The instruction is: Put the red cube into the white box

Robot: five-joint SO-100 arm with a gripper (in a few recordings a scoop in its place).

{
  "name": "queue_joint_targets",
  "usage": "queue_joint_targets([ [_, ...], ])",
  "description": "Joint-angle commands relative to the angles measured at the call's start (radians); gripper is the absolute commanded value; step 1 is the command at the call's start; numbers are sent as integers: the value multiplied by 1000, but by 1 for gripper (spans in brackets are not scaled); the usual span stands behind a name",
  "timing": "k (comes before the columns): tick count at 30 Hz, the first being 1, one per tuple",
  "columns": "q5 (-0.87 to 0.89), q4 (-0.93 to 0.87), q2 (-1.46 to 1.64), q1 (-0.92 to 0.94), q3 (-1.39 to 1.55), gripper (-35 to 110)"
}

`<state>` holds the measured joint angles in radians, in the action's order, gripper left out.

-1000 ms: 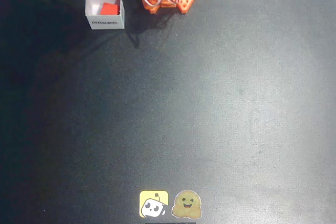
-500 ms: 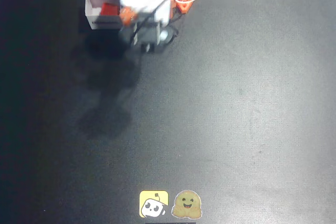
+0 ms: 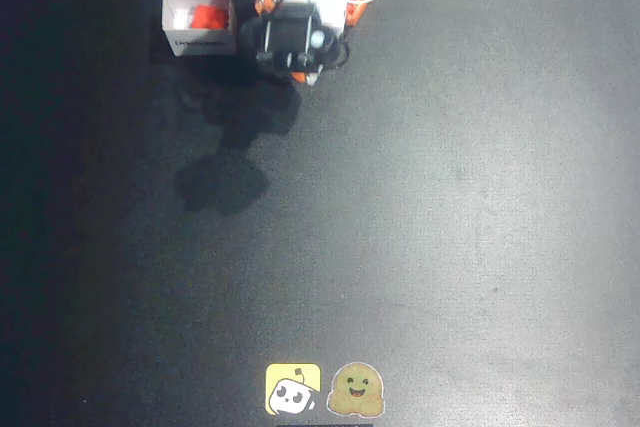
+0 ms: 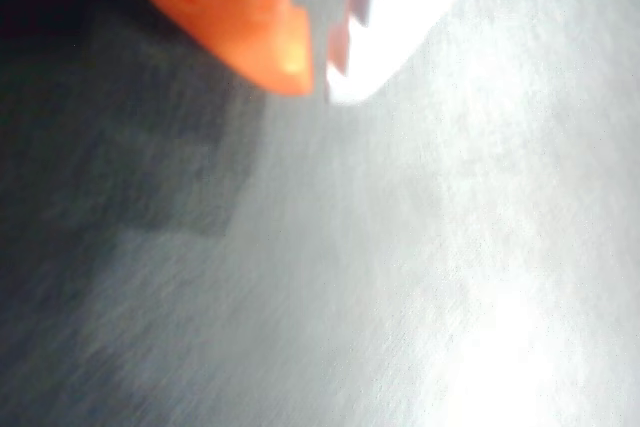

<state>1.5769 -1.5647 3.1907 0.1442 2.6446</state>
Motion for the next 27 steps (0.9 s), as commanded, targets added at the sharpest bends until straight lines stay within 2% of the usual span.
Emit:
queue_joint_targets([
  [1,21,-3,3,-9,15,0],
  [27,3,44,5,-14,66,0],
])
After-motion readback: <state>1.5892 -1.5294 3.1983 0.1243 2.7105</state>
